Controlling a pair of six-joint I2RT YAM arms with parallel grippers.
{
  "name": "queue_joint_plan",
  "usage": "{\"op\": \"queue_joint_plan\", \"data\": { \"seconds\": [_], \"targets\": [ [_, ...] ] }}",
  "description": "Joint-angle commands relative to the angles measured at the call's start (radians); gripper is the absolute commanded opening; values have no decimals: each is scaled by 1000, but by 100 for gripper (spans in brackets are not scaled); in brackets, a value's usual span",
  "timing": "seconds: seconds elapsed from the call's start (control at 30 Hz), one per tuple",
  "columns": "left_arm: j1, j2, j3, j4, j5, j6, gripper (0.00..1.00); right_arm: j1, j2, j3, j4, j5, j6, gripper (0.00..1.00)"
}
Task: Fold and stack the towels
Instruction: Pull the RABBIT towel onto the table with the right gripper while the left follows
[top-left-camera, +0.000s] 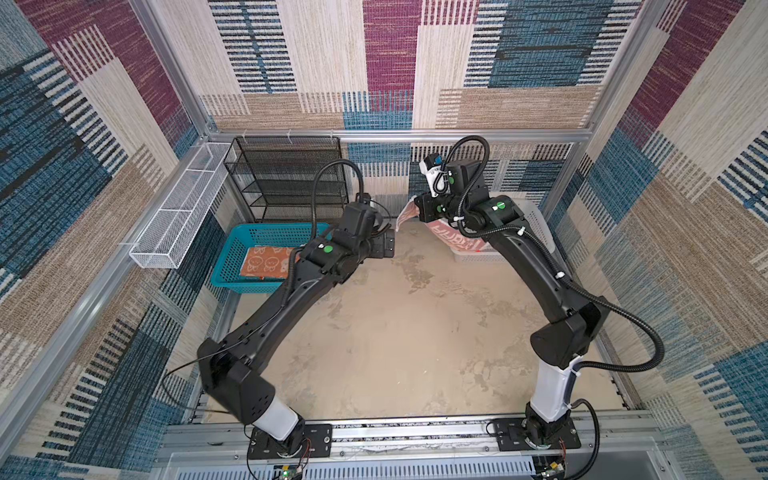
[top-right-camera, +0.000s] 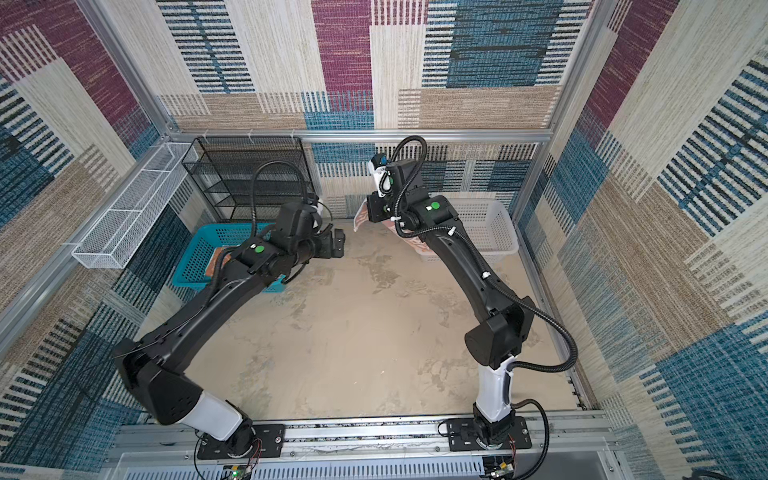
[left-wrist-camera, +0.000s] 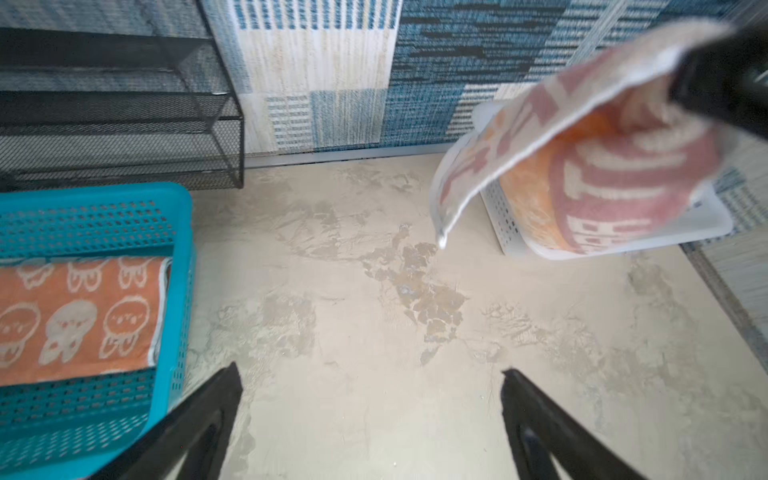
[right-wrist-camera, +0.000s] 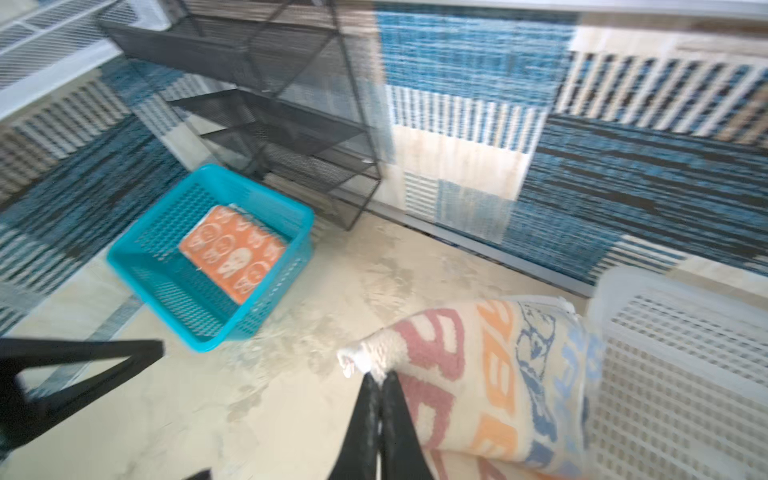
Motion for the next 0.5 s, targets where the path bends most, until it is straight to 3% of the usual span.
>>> {"op": "queue_joint_plan", "data": {
  "seconds": [0.0,0.17,0.33,0.47],
  "targets": [
    [32,-132,-135,64,34,-100,100,26,-109,-220,104,-22,72,0],
    [44,-249,-322,99,102,-141,100,30,-239,-725,303,-81,162,0],
    [44,-248,-469,187,218,-197,100,30,-270,-999,380,-82,219,8],
    [41,-204,-526,238,289,-226,100,30,-316,-1120,405,-81,239,23]
  ]
}}
